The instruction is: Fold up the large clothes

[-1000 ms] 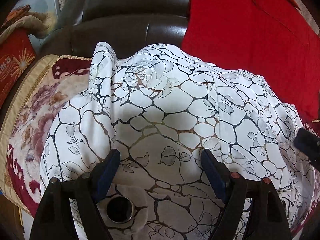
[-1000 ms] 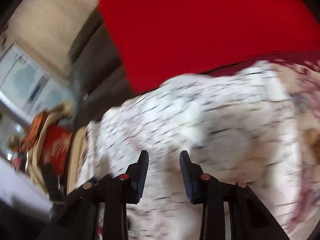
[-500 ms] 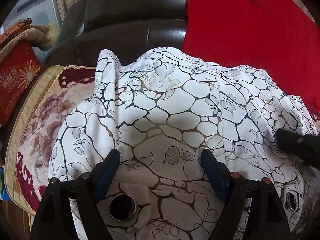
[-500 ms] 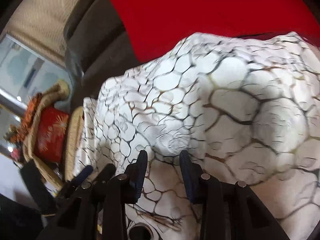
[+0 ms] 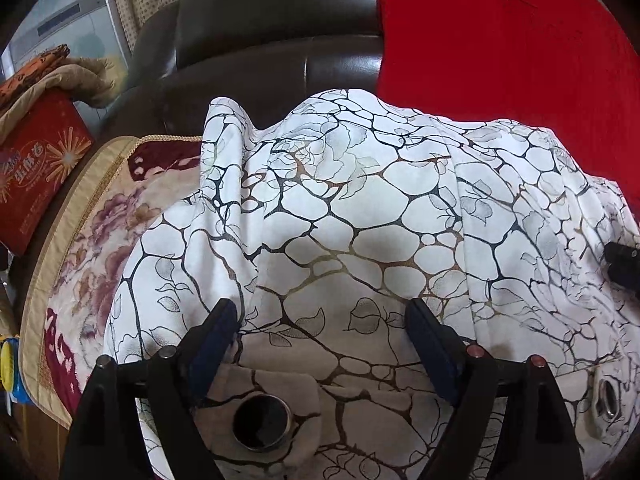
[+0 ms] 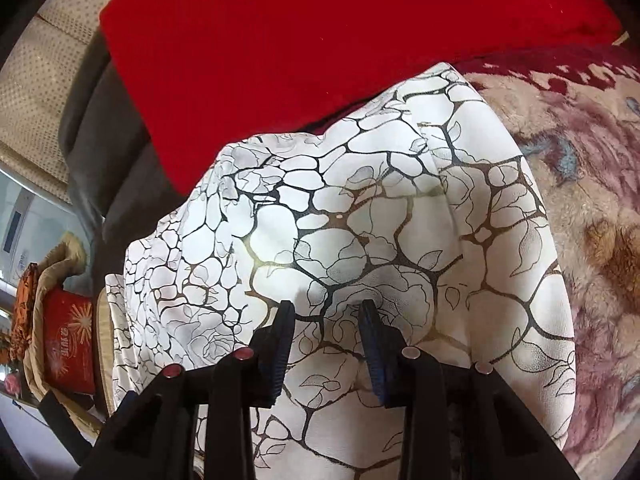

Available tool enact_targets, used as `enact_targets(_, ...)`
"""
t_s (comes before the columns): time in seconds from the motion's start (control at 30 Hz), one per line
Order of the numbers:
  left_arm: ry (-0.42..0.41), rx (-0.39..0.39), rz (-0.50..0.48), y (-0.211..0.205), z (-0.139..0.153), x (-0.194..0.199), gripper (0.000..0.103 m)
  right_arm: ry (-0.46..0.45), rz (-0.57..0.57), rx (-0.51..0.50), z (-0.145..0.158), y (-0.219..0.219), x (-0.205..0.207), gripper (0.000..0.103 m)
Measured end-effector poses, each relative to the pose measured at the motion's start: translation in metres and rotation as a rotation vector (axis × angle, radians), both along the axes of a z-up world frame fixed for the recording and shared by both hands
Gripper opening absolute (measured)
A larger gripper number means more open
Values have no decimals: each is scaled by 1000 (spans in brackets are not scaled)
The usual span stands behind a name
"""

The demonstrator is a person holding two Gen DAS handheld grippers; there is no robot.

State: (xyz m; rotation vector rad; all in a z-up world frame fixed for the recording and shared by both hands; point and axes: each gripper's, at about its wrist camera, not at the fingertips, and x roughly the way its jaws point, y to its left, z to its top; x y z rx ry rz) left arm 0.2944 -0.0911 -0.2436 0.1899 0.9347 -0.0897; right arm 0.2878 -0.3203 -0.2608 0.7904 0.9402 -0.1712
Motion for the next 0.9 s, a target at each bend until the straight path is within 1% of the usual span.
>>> enact_targets(0.1, 3, -5, 2, 1, 0, 0, 88, -23, -8, -7, 10, 0, -8, 37)
enact_targets(0.2, 3, -1, 1, 1, 0, 0, 89, -60, -37, -62, 25, -2, -18, 38)
enact_targets(0.27, 0, 2, -1, 0, 0, -1, 89, -74, -76, -87, 29, -7, -22, 39)
enact_targets(0.3, 0, 2, -2, 0, 0, 0, 89, -58, -93, -89, 26, -11, -22, 48)
enact_targets(0.33, -1, 1, -3, 1, -1, 0, 90, -24, -106, -78, 19, -17, -19, 55)
enact_targets(0.37, -1, 2, -4, 1, -1, 1, 90, 8, -106, -47, 10, -21, -16, 57)
enact_targets(0.4, -1, 4, -5, 1, -1, 1, 90, 28, -98, -23, 3, -23, -13, 57)
enact_targets(0.43, -1, 5, -5, 1, -1, 1, 90, 35, -92, -27, 1, -23, -12, 57)
enact_targets(0.53, 0, 2, -4, 1, -2, 1, 90, 38, -68, -81, 5, -16, -9, 58)
enact_targets(0.6, -1, 3, -6, 1, -1, 1, 90, 40, -63, -97, 6, -15, -9, 58)
enact_targets(0.9, -2, 1, -7, 2, -1, 1, 91, 35, -64, -93, 9, -13, -8, 58)
